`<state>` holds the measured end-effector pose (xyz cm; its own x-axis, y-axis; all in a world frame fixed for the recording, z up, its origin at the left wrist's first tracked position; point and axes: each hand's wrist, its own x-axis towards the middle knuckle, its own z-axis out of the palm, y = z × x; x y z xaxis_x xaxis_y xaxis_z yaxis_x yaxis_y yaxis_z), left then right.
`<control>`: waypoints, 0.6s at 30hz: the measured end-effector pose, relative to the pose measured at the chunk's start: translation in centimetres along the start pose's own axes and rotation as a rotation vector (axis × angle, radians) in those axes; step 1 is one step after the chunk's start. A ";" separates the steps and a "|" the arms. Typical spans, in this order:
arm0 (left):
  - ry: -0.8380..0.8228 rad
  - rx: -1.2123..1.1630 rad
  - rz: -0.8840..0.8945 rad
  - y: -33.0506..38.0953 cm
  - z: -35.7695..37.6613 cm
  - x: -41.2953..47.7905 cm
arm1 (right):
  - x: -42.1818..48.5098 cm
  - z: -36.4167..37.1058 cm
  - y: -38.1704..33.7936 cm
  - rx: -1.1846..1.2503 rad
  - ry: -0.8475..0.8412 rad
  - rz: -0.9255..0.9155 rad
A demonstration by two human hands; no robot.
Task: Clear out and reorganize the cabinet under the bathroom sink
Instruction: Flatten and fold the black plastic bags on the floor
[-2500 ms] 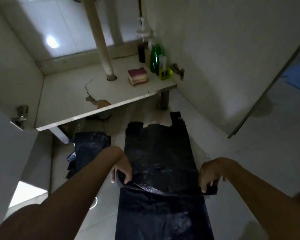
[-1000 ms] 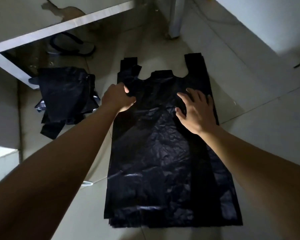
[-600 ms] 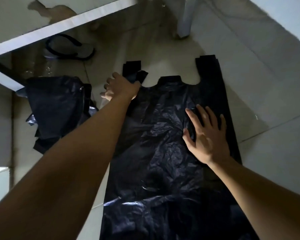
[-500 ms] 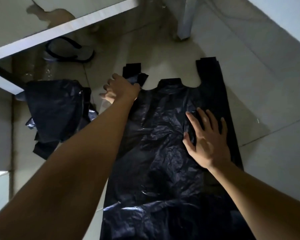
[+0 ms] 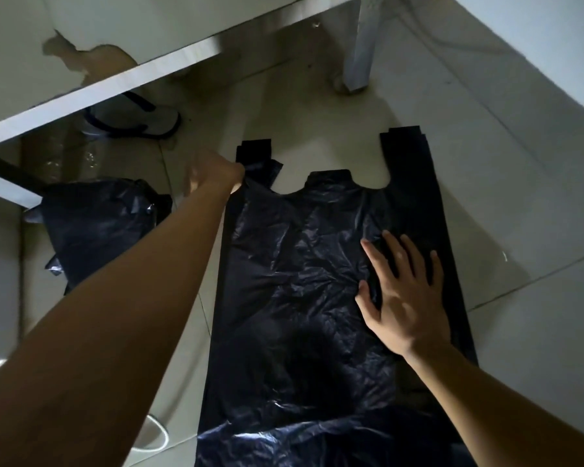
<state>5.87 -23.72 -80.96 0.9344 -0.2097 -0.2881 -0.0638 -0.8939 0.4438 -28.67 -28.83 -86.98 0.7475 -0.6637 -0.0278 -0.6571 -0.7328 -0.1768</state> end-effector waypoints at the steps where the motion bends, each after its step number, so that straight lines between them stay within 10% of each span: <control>1: -0.044 -0.072 -0.001 0.0 0.0 0.6 | 0.0 0.0 0.0 -0.002 -0.006 0.002; 8: -0.327 -0.326 -0.149 0.7 0.4 1.4 | -0.2 -0.2 0.1 0.004 -0.017 0.007; 18: -0.306 -0.684 -0.122 2.5 -1.4 1.9 | -0.2 -0.3 0.0 0.011 -0.003 0.003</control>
<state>7.97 -25.83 -79.20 0.7759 -0.3146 -0.5469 0.3584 -0.4936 0.7924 -28.80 -28.73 -86.70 0.7459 -0.6653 -0.0314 -0.6582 -0.7291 -0.1875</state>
